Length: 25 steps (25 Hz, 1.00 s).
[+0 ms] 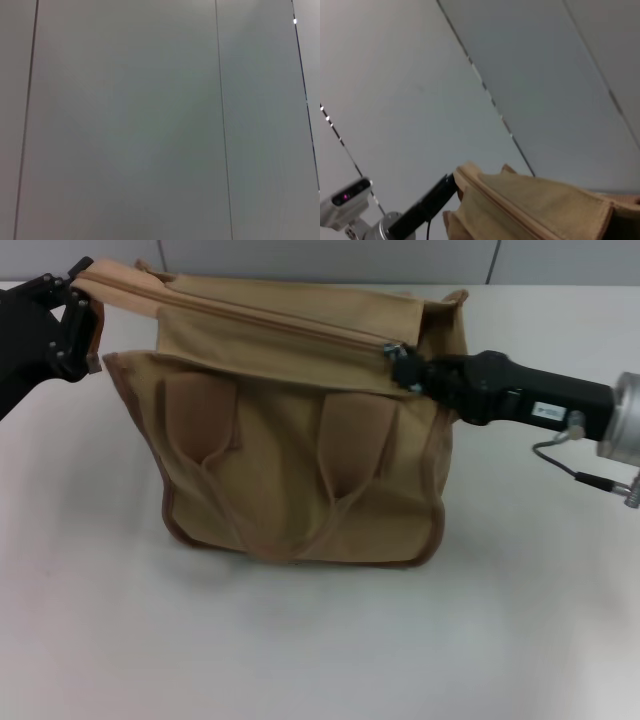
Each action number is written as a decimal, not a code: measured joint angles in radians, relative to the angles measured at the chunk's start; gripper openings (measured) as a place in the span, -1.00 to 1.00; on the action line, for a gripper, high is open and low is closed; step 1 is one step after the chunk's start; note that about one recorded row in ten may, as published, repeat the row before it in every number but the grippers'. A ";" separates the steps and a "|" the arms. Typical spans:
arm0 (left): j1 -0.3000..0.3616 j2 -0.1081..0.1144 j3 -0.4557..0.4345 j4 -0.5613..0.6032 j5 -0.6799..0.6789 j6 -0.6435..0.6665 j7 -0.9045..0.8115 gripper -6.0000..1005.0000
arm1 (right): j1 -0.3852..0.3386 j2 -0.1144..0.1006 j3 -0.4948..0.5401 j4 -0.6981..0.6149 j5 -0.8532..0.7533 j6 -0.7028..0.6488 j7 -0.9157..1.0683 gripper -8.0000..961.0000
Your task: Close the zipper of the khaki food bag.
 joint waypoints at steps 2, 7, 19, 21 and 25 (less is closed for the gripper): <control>0.000 0.000 0.002 0.000 0.000 0.000 -0.001 -0.85 | -0.008 -0.001 0.015 0.003 -0.002 -0.017 -0.011 -0.85; -0.001 0.000 0.008 0.000 0.006 -0.001 -0.002 -0.84 | -0.012 -0.001 0.023 0.006 -0.009 -0.023 -0.014 -0.82; 0.022 0.033 0.022 0.035 0.071 0.010 -0.247 -0.83 | -0.036 -0.001 0.093 0.013 -0.003 -0.089 -0.090 -0.66; 0.041 0.047 0.025 0.093 0.109 0.027 -0.357 -0.65 | -0.040 -0.001 0.107 0.013 -0.003 -0.091 -0.093 -0.49; 0.062 0.079 0.027 0.188 0.195 0.080 -0.515 -0.30 | -0.054 -0.007 0.125 0.009 -0.009 -0.115 -0.105 -0.21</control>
